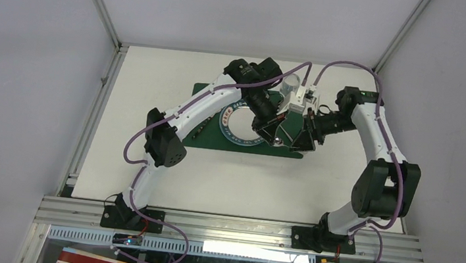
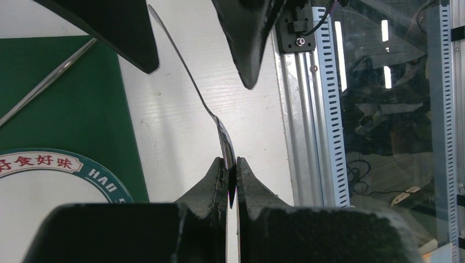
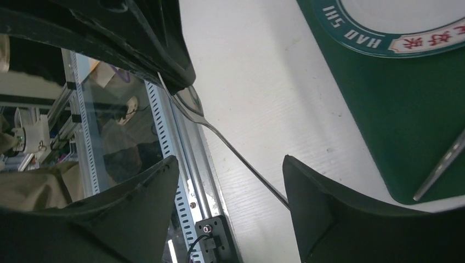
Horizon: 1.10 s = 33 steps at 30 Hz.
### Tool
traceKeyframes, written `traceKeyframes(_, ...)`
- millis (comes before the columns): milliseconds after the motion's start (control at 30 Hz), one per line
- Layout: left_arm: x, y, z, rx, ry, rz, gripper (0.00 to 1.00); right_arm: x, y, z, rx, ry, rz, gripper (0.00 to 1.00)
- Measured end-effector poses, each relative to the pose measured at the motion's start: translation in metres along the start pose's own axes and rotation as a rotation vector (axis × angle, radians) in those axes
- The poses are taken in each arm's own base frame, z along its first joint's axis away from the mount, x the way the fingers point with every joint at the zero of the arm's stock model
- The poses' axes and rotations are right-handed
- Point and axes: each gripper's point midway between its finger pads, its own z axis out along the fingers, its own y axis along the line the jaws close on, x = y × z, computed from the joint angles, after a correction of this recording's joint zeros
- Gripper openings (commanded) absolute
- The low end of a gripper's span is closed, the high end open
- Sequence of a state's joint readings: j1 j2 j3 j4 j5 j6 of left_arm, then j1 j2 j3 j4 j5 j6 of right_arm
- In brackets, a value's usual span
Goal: Set the dinner table for one person
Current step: Adjust the spoon at the center of the board.
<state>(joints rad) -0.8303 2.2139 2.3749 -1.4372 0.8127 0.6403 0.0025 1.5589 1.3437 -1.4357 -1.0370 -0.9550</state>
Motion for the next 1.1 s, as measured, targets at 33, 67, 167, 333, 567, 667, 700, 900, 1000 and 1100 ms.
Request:
traceKeyframes(33,0.0,0.001,0.0,-0.005,-0.001,0.003,0.0,0.001,0.002,0.004,-0.014,0.013,-0.004,0.72)
traceKeyframes(67,-0.001,0.002,0.0,-0.009,-0.002,0.007,0.0,0.002,0.004,0.008,-0.027,0.024,-0.009,0.72)
traceKeyframes(167,-0.001,0.008,-0.001,-0.034,0.003,0.016,0.0,0.007,0.005,0.014,-0.046,0.041,-0.004,0.71)
traceKeyframes(333,0.003,0.008,-0.004,-0.061,0.022,0.016,0.0,0.017,0.006,0.021,-0.073,0.059,0.001,0.67)
traceKeyframes(567,-0.002,-0.006,-0.019,-0.11,0.035,0.044,0.0,0.028,0.012,0.039,-0.127,0.107,-0.016,0.59)
traceKeyframes(667,0.0,-0.009,-0.023,-0.138,0.051,0.051,0.0,0.031,0.014,0.043,-0.139,0.118,-0.03,0.47)
traceKeyframes(700,0.0,-0.011,-0.023,-0.143,0.056,0.054,0.0,0.032,0.013,0.044,-0.139,0.121,-0.036,0.46)
traceKeyframes(900,0.003,-0.014,-0.022,-0.168,0.072,0.071,0.0,0.034,0.009,0.045,-0.127,0.13,-0.054,0.21)
traceKeyframes(1000,0.006,-0.007,-0.025,-0.194,0.081,0.067,0.0,0.034,0.008,0.045,-0.127,0.13,-0.074,0.06)
traceKeyframes(1100,0.01,0.0,-0.025,-0.217,0.095,0.064,0.0,0.033,0.007,0.045,-0.128,0.128,-0.102,0.0)
